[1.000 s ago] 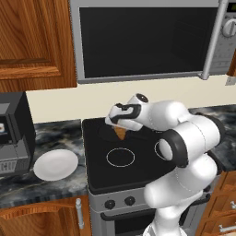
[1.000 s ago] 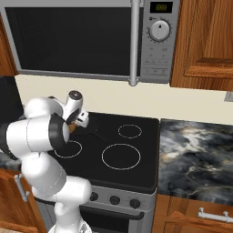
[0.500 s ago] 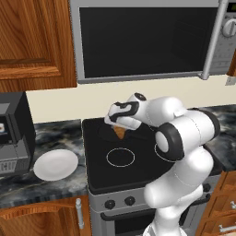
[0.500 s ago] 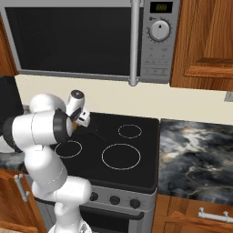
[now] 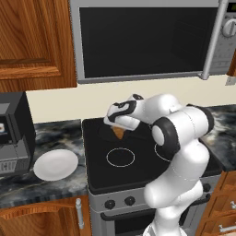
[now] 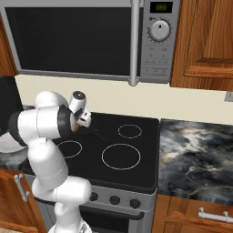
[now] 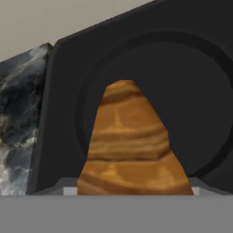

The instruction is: Pick the croissant and place it on the pan. Then turn on the stove to warm the croissant.

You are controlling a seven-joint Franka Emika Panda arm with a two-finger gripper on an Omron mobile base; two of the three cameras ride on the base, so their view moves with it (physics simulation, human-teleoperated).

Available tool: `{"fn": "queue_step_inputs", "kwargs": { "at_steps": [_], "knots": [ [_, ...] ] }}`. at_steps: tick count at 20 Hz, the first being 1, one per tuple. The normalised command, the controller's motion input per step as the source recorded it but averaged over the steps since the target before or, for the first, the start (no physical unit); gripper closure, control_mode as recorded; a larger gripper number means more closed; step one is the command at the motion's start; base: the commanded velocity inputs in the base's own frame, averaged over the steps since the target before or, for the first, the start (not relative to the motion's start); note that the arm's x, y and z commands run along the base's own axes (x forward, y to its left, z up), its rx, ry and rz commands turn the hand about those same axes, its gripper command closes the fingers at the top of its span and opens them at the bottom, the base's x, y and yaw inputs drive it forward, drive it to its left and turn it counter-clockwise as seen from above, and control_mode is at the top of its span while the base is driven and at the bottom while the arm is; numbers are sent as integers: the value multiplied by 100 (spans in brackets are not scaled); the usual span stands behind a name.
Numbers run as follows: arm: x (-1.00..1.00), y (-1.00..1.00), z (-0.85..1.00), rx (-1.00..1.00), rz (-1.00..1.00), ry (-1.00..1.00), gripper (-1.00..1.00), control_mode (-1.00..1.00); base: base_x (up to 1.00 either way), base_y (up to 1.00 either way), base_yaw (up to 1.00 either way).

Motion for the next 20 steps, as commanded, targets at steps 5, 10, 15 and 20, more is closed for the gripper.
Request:
{"fn": "queue_step_inputs", "kwargs": {
  "at_steps": [5,10,15,20],
  "knots": [
    [24,0,-15,0,0,1,100,-100,0,0,0],
    [25,0,-13,0,0,3,100,-100,0,0,0],
    [25,0,-8,0,0,2,100,-100,0,0,0],
    [28,0,-4,0,0,0,100,-100,0,0,0]
  ]
}}
